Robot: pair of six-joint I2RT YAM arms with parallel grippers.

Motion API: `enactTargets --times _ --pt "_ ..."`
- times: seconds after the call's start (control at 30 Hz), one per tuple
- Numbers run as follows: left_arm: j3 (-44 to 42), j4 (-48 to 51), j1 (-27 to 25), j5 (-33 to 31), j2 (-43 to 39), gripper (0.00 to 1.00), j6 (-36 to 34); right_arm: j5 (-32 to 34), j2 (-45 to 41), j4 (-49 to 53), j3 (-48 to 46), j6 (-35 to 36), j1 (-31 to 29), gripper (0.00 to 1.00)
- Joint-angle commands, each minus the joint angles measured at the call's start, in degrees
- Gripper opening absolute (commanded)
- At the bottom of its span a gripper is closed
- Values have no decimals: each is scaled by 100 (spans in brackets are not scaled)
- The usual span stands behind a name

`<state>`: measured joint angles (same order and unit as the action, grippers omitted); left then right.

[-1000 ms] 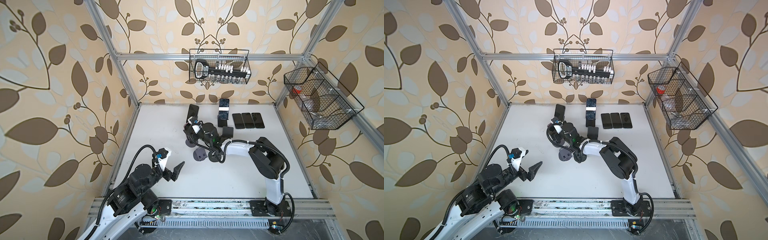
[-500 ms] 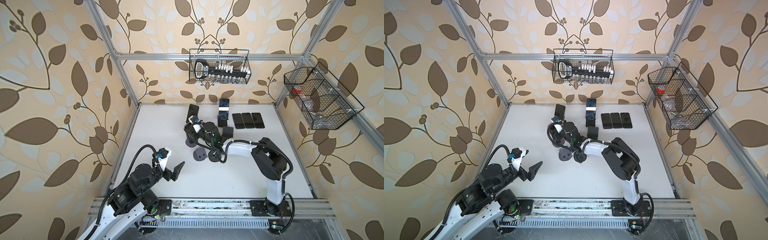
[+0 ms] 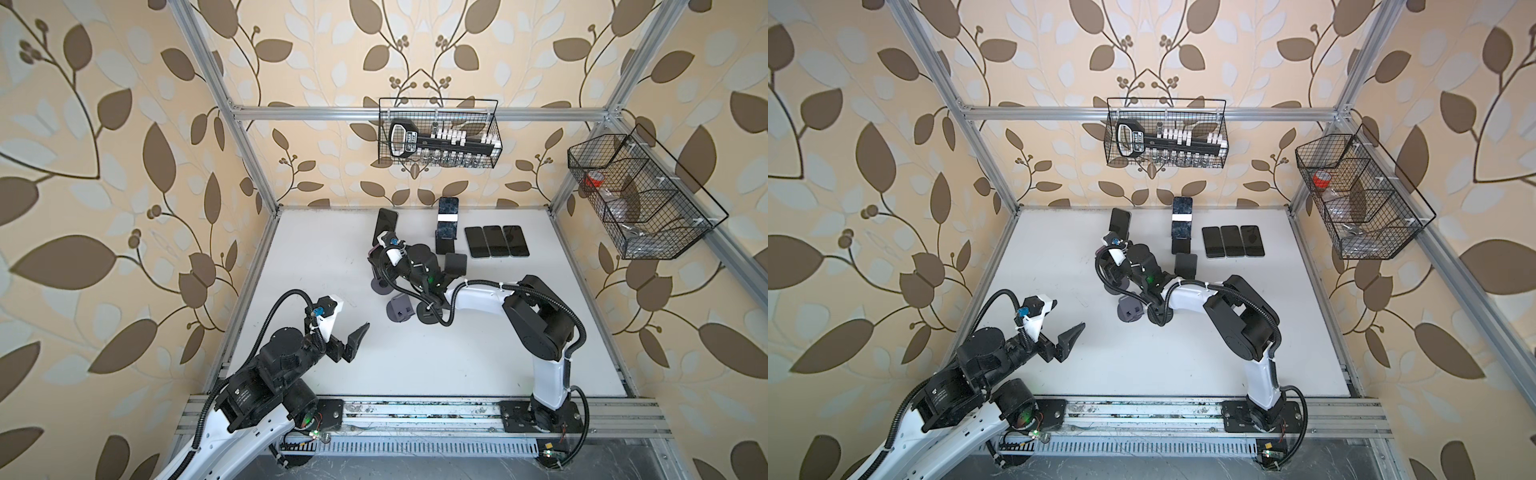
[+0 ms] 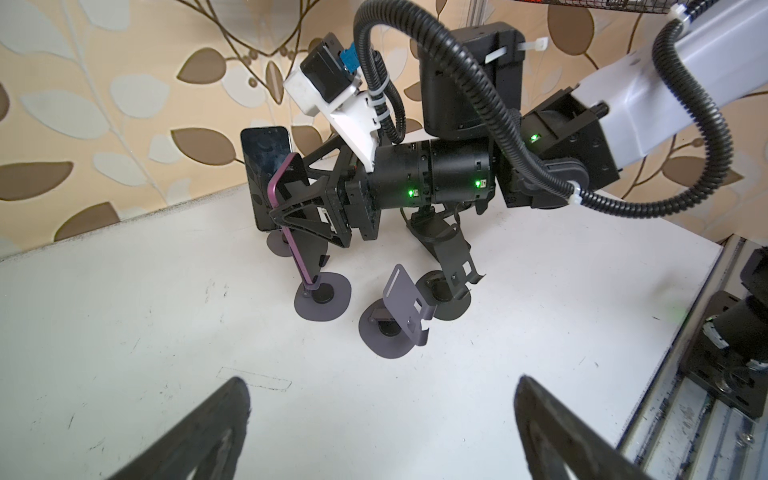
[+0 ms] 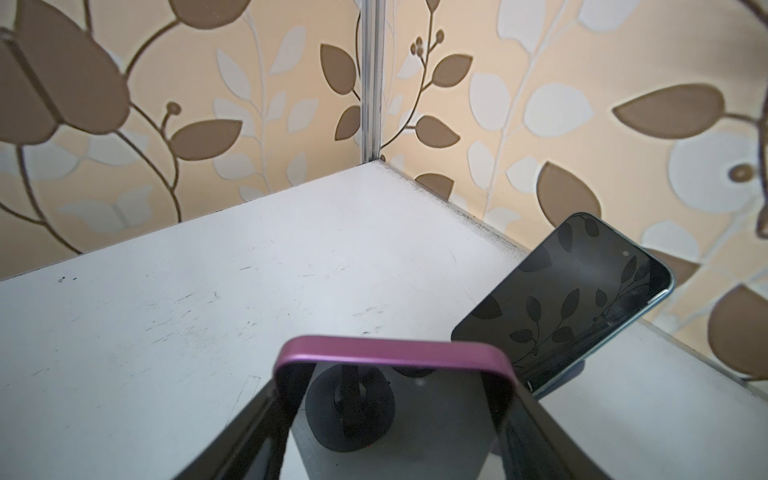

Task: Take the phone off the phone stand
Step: 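Close the right gripper on the purple-edged phone in its stand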

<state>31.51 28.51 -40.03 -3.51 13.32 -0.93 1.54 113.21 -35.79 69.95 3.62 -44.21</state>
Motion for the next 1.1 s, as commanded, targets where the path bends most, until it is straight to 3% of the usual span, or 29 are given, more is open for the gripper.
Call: enactTargets --times 0.0,1.07 --pt "141 -110 74 -50 66 99 -21 -117 -154 -302 -105 -181 20 72" --pt "143 -100 74 -53 63 99 -19 -259 -314 -446 -166 -406 68 66"
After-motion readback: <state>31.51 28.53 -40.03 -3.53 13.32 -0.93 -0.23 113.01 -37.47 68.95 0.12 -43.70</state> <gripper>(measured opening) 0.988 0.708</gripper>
